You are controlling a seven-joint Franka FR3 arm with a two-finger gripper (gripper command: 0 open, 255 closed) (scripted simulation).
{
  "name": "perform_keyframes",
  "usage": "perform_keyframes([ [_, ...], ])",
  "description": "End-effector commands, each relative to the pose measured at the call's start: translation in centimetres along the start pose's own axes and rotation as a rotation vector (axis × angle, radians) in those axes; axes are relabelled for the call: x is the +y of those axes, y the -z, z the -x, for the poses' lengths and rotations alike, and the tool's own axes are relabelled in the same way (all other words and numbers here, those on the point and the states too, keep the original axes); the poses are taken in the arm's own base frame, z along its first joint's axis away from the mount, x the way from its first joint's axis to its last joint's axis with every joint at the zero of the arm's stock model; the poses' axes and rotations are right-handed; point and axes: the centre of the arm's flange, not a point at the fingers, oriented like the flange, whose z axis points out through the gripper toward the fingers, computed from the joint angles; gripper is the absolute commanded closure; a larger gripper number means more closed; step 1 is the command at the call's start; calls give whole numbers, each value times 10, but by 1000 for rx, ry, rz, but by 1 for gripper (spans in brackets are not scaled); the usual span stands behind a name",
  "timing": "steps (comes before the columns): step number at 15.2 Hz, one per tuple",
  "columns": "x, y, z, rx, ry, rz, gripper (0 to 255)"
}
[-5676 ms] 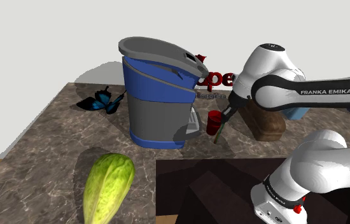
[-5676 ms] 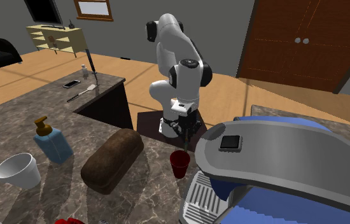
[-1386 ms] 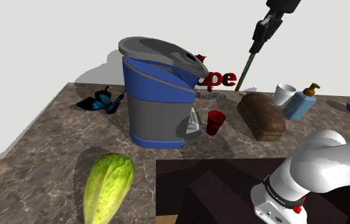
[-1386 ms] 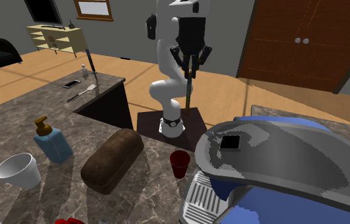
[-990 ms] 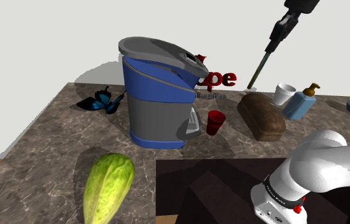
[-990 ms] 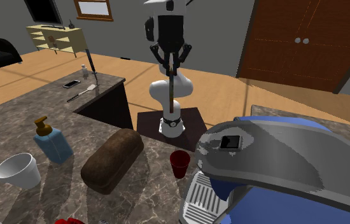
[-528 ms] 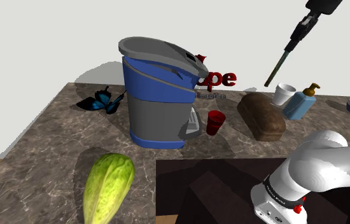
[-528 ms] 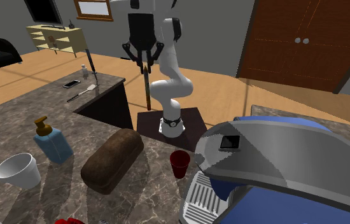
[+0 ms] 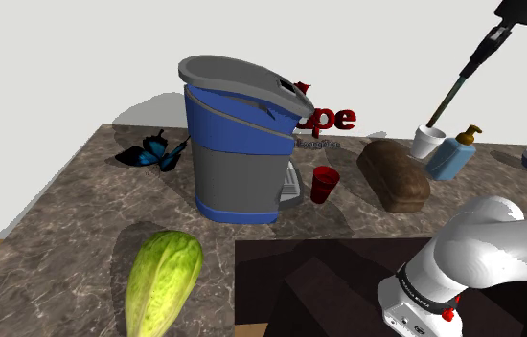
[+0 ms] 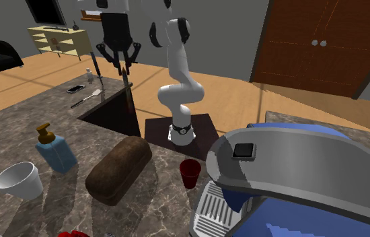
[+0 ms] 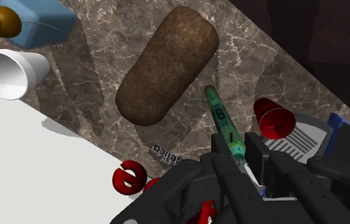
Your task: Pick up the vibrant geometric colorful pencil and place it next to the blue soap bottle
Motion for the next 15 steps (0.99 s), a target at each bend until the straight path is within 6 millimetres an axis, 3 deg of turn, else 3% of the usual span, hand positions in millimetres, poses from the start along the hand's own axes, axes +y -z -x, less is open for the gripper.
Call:
perform_keyframes([
  [1,24,-1,13,-1,1,0,255],
  [15,190,4,95,-1,1,0,255],
])
